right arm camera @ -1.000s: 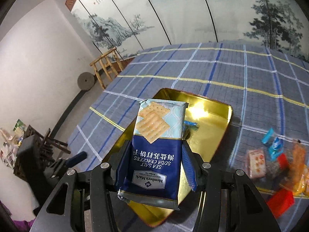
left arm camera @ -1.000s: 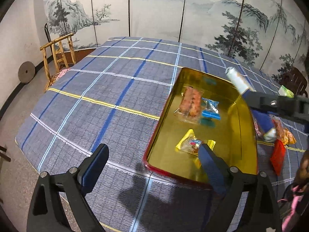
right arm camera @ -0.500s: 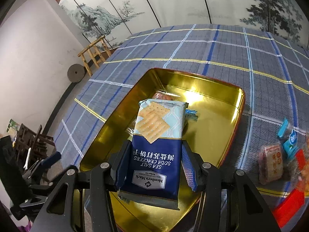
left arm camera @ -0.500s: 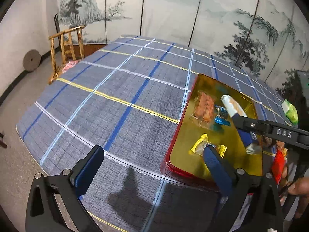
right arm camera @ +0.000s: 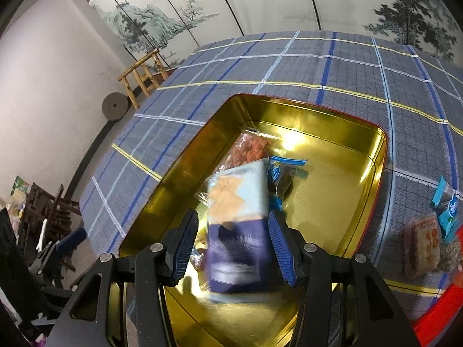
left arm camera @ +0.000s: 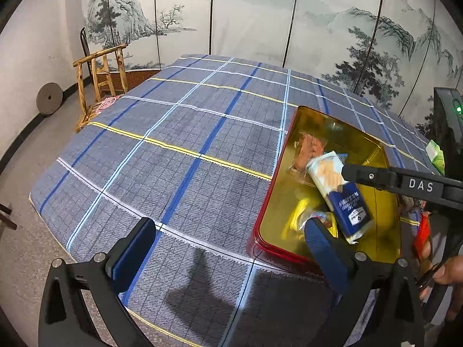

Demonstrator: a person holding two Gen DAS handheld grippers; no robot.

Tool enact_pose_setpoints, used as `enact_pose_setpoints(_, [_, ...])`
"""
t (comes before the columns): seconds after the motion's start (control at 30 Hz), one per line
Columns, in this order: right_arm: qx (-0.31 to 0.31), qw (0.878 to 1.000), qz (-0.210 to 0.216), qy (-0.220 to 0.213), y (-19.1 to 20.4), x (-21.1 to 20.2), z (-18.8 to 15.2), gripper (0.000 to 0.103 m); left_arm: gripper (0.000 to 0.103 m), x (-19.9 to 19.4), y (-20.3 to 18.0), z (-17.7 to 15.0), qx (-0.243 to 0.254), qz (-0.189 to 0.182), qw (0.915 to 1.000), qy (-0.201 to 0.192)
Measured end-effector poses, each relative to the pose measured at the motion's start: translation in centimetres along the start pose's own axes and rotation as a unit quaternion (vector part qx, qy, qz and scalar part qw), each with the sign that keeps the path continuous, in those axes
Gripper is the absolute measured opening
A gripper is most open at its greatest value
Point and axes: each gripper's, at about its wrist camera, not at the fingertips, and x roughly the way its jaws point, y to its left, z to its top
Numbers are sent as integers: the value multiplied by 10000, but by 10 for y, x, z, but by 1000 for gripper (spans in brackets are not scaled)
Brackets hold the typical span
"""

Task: Organize snacks
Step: 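Grasp the red wrapped pack with the left gripper while the right gripper grasps the orange pack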

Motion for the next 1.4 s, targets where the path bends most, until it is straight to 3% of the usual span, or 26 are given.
enact_pose_setpoints(0.17, [-41,9998,45,-166,4,-16,-3,52,101,-7,-2,-2,111,33,9999,-109])
enact_pose_setpoints(0.33, [-124,9955,-63,-936,-4,-76,-28,54,101,-25,-14,-3,508,-97,9983,-284])
enact_pose_setpoints(0.53, [529,9804,-1102,-1545,-87,-167,-95,59,101,-55,-54,-4,1168,-923,9882,-369])
enact_pose_setpoints(0.63, [973,9652,-1915,-1492,-145,-202,-138,59,101,-74,-89,-9,1667,-1418,9747,-457])
enact_pose_setpoints(0.83, [1536,9435,-2567,-1427,-220,-237,-189,59,101,-87,-180,-30,2753,-2153,9367,-212])
enact_pose_setpoints(0.97, [1787,9411,-2478,-1450,-253,-241,-207,60,100,-69,-239,-42,3332,-2576,9068,166])
enact_pose_setpoints(1.1, [1820,9453,-2282,-1458,-266,-237,-212,60,97,-40,-291,-56,3924,-2888,8709,640])
enact_pose_setpoints(1.23, [1801,9497,-2067,-1514,-270,-234,-210,62,91,-8,-327,-61,4286,-2776,8549,914])
enact_pose_setpoints(1.4, [1880,9510,-1844,-1618,-281,-233,-211,64,85,28,-354,-66,4575,-2518,8452,1136])
